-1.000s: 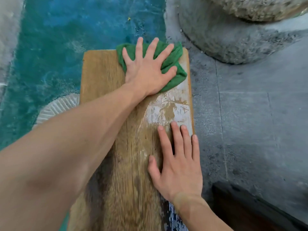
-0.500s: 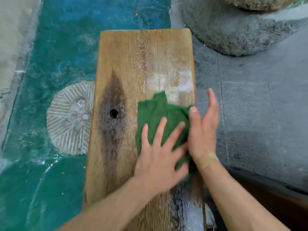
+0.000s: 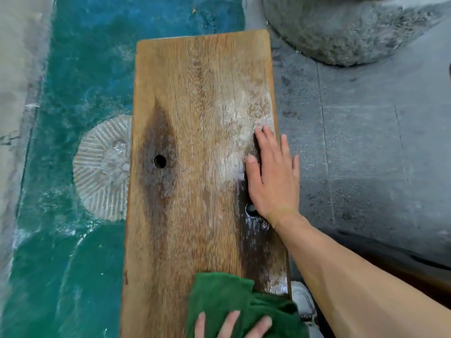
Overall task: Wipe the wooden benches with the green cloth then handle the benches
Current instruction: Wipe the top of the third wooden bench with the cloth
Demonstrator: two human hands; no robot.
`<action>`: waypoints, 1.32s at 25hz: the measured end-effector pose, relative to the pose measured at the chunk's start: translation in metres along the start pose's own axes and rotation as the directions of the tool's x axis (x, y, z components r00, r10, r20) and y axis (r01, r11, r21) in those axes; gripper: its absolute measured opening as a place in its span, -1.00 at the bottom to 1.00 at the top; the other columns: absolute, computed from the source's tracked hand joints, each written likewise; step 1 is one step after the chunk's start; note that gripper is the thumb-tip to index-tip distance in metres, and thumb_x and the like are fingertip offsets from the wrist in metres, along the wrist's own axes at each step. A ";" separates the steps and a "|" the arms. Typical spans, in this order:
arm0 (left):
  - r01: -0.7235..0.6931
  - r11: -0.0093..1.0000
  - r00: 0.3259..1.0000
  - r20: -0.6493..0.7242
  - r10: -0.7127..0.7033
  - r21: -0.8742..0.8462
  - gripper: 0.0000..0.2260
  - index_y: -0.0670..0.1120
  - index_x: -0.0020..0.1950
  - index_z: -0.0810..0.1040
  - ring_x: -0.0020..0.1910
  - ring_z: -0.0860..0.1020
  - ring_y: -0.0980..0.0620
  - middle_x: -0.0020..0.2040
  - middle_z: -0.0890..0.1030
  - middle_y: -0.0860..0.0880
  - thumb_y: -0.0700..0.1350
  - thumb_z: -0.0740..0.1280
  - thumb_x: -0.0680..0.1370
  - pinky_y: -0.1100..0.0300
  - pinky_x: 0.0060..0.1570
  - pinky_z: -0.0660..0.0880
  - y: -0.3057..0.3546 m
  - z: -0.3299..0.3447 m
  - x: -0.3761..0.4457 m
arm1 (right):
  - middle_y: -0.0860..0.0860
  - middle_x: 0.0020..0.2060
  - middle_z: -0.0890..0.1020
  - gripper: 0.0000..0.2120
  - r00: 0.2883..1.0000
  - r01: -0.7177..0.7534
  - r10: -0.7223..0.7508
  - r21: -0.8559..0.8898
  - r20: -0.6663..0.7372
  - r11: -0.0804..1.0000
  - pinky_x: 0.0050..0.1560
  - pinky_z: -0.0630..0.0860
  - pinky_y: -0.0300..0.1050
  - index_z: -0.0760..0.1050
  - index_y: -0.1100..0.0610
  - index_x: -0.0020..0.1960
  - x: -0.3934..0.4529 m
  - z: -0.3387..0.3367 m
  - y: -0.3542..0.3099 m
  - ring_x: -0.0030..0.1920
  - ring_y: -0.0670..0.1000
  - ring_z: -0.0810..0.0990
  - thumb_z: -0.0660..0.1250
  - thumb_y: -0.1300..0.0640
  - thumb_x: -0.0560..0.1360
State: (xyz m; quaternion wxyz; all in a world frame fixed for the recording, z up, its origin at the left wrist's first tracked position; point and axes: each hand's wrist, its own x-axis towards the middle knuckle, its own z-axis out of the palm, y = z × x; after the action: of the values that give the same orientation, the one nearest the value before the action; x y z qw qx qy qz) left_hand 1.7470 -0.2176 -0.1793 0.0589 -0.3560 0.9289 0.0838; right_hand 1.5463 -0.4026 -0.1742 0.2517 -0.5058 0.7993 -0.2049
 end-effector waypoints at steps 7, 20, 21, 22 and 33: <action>-0.080 0.994 0.997 -0.010 0.080 -0.077 -0.49 0.27 0.37 0.45 0.52 0.29 -0.30 0.37 0.52 0.04 0.32 0.31 0.43 -0.61 0.37 0.01 -0.116 -0.052 0.154 | -0.45 0.52 -0.23 -0.38 0.983 -0.070 0.051 0.100 0.178 0.993 0.56 -0.25 0.31 -0.34 -0.38 0.52 0.013 -0.014 0.002 0.62 -0.05 -0.21 -0.29 -0.44 0.51; 0.431 0.885 0.891 -0.073 -0.448 -0.176 -0.45 0.33 0.60 0.10 0.66 -0.11 -0.11 0.68 0.02 0.12 0.35 0.01 0.61 -0.36 0.53 -0.17 -0.243 -0.086 0.334 | -0.26 0.61 -0.08 -0.31 0.999 0.029 -0.030 -0.112 -0.015 0.993 0.49 0.23 0.26 -0.07 -0.17 0.62 0.016 0.001 0.003 0.54 0.06 0.27 0.00 -0.35 0.57; 0.458 0.872 0.877 -0.072 -0.475 -0.172 -0.44 0.31 0.61 0.09 0.65 -0.12 -0.13 0.68 0.00 0.11 0.35 0.01 0.61 -0.36 0.53 -0.17 -0.237 -0.081 0.316 | -0.24 0.62 -0.06 -0.35 0.999 0.053 -0.053 -0.073 -0.006 0.996 0.51 0.22 0.19 -0.03 -0.14 0.63 0.019 0.001 0.004 0.55 -0.01 0.23 -0.01 -0.30 0.61; 0.484 0.861 0.865 -0.060 -0.498 -0.159 -0.43 0.31 0.62 0.07 0.65 -0.13 -0.14 0.68 -0.01 0.10 0.36 0.00 0.60 -0.36 0.53 -0.17 -0.227 -0.075 0.293 | -0.22 0.62 -0.05 -0.40 0.998 0.062 -0.063 0.046 0.026 0.997 0.55 0.17 0.09 0.00 -0.11 0.64 0.021 -0.002 0.004 0.56 -0.11 0.15 -0.02 -0.24 0.65; 0.062 0.992 0.998 -0.002 -0.062 -0.109 -0.43 0.19 0.58 0.26 0.61 0.11 -0.23 0.64 0.19 -0.02 0.26 0.12 0.57 -0.35 0.51 0.02 0.010 -0.024 0.045 | -0.38 0.28 0.54 -0.55 0.950 -0.313 0.196 0.750 0.244 0.583 0.42 0.33 -0.26 0.34 -0.18 0.45 -0.071 -0.052 -0.005 0.32 -0.32 0.47 0.02 -0.28 0.63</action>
State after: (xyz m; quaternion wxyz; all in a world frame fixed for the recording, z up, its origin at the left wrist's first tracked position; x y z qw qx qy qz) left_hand 1.7053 -0.2444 -0.1620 0.0394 -0.3876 0.9115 0.1317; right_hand 1.5446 -0.3358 -0.1164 0.5258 -0.2389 0.6758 -0.4580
